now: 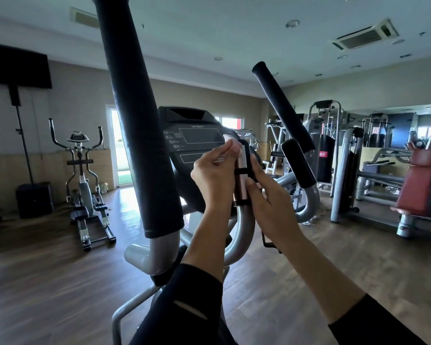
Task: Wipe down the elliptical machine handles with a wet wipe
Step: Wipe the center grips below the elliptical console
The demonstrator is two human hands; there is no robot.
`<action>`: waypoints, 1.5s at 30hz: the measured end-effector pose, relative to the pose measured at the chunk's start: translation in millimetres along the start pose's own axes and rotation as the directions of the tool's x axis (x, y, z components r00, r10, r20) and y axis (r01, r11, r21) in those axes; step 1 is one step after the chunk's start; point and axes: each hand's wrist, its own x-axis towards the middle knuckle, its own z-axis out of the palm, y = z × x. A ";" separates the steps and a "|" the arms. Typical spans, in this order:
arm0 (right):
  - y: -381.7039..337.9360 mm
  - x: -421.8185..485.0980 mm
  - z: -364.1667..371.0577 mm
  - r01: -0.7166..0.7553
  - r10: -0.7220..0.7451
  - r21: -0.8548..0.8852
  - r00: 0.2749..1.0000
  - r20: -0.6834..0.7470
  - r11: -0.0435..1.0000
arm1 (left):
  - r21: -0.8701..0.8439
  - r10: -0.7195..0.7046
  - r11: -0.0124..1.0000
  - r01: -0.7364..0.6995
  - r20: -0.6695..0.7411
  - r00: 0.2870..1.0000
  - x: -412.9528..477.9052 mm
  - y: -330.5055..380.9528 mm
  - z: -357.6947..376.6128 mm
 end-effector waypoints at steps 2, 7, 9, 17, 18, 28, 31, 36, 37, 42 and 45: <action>0.9 -0.5 0.4 0.001 -0.001 0.012 1.000 -0.004 1.000 | 0.035 0.031 0.999 -0.031 0.008 0.999 -2.9 -4.3 -0.3; 1.6 -4.6 -0.9 0.007 -0.007 0.032 1.000 -0.007 0.999 | 0.160 0.120 0.979 -0.125 0.038 0.992 -21.9 -16.2 -14.6; 1.6 -6.4 -0.9 0.018 -0.018 0.028 1.000 -0.015 0.999 | 0.261 0.134 0.955 -0.141 0.042 0.990 -9.7 -5.7 -8.3; 8.1 -10.3 -2.1 0.050 -0.050 0.038 0.999 0.014 0.998 | 0.345 0.118 0.929 -0.137 0.074 0.990 -10.5 -1.0 -7.1; 8.0 -10.5 -2.4 0.053 -0.053 0.040 0.998 0.019 0.998 | 0.338 0.115 0.932 -0.134 0.074 0.991 -11.7 -0.2 -8.3; 19.3 -10.9 2.6 0.052 -0.057 0.150 0.998 0.031 0.987 | 0.351 0.180 0.917 -0.188 0.057 0.982 -21.9 0.4 -5.0; 22.9 -10.6 3.1 0.067 -0.074 0.161 0.997 0.036 0.985 | 0.405 0.208 0.889 -0.213 0.057 0.976 -16.3 3.4 -0.3; 25.3 -11.4 2.6 0.053 -0.065 0.262 0.997 0.036 0.964 | 0.501 0.183 0.849 -0.171 0.025 0.983 6.2 13.9 15.4; 26.9 -11.5 3.7 0.054 -0.067 0.276 0.997 0.039 0.960 | 0.513 0.185 0.840 -0.174 0.030 0.982 4.2 12.7 14.3; 34.0 -14.5 6.6 0.071 -0.091 0.307 0.994 0.052 0.949 | 0.513 0.204 0.833 -0.206 0.061 0.977 -17.0 1.9 1.3; 34.6 -16.4 5.1 0.055 -0.081 0.341 0.995 0.065 0.939 | 0.504 0.161 0.850 -0.155 0.033 0.986 -2.7 8.9 8.2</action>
